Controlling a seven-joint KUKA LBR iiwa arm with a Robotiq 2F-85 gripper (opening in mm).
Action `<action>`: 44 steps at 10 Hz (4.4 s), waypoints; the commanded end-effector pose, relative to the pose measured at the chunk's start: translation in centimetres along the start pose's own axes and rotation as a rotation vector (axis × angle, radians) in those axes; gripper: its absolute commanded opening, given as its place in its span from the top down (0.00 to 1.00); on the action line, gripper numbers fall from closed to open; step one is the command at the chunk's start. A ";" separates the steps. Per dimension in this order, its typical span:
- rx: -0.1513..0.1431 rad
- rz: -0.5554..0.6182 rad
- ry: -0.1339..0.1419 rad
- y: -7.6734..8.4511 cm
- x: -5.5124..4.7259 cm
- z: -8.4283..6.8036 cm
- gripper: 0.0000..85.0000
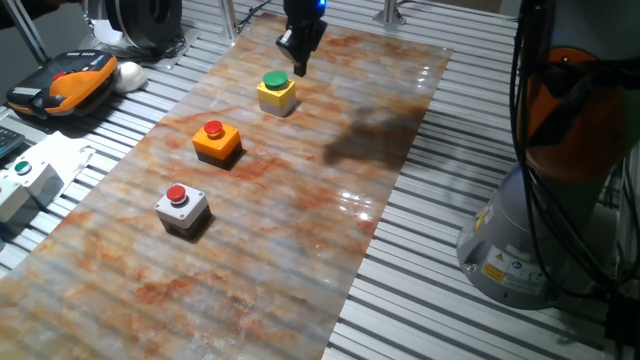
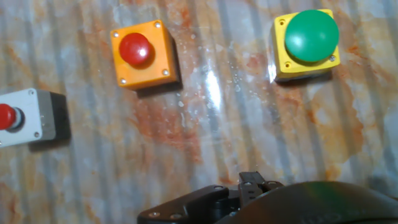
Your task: Press three buttons from left to right in sequence
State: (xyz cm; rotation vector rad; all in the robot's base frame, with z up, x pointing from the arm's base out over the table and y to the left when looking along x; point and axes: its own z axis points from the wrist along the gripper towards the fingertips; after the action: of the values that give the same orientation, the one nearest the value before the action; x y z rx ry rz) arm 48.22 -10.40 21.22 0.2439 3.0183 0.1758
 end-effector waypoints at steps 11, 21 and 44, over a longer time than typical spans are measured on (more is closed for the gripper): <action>-0.025 -0.004 -0.001 -2.3 2.7 0.5 1.00; -0.024 0.006 -0.008 -3.1 3.9 1.2 1.00; 0.063 0.107 -0.011 1.5 -2.3 0.4 1.00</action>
State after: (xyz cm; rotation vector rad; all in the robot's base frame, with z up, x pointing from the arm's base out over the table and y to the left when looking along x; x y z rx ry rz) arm 50.74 -9.26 21.28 0.4107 3.0058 0.0904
